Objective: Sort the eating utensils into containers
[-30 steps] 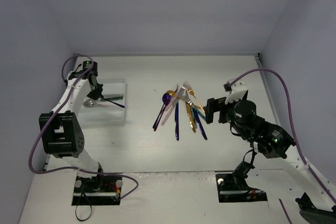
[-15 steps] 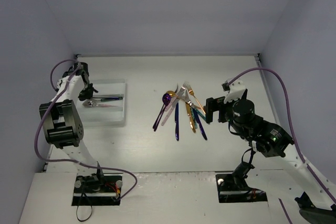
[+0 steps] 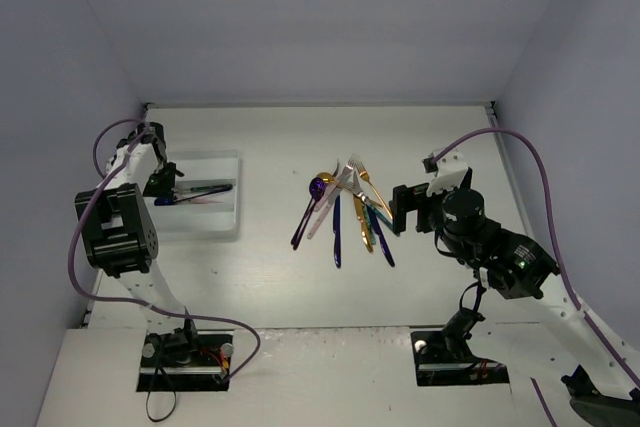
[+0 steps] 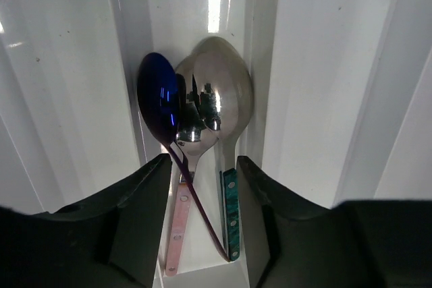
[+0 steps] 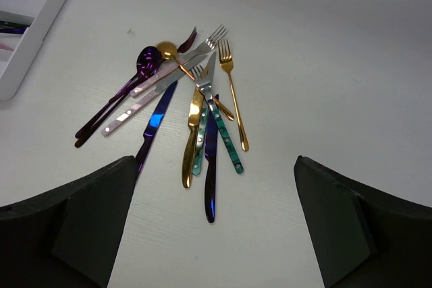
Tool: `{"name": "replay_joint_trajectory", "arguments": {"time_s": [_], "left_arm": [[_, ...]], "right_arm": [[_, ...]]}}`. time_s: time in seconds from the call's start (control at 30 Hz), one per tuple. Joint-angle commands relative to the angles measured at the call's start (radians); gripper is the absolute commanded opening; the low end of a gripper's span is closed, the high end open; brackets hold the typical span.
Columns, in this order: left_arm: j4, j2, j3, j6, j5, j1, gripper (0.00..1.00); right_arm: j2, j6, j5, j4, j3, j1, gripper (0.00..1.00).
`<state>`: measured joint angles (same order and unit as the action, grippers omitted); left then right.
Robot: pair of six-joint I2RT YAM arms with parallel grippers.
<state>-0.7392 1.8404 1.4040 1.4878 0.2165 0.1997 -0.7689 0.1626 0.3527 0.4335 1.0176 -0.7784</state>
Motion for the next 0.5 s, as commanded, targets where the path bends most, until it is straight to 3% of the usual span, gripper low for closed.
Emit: {"name": "replay_joint_trajectory", "arguments": {"time_s": [0.0, 0.17, 0.33, 0.47], "left_arm": [[0.005, -0.071, 0.039, -0.023, 0.007, -0.004, 0.48], [0.007, -0.150, 0.053, -0.152, 0.021, -0.064, 0.52], [0.060, -0.224, 0.091, -0.444, 0.061, -0.278, 0.53], [0.128, -0.227, 0.082, -0.685, -0.009, -0.451, 0.53]], "right_arm": [[-0.012, -0.004, 0.031, -0.050, 0.044, 0.005, 1.00], [-0.012, -0.008, 0.035, -0.050, 0.042, 0.005, 1.00], [-0.017, -0.003, 0.021, -0.051, 0.038, 0.005, 1.00], [-0.021, 0.003, 0.007, -0.051, 0.033, 0.005, 1.00]]}}
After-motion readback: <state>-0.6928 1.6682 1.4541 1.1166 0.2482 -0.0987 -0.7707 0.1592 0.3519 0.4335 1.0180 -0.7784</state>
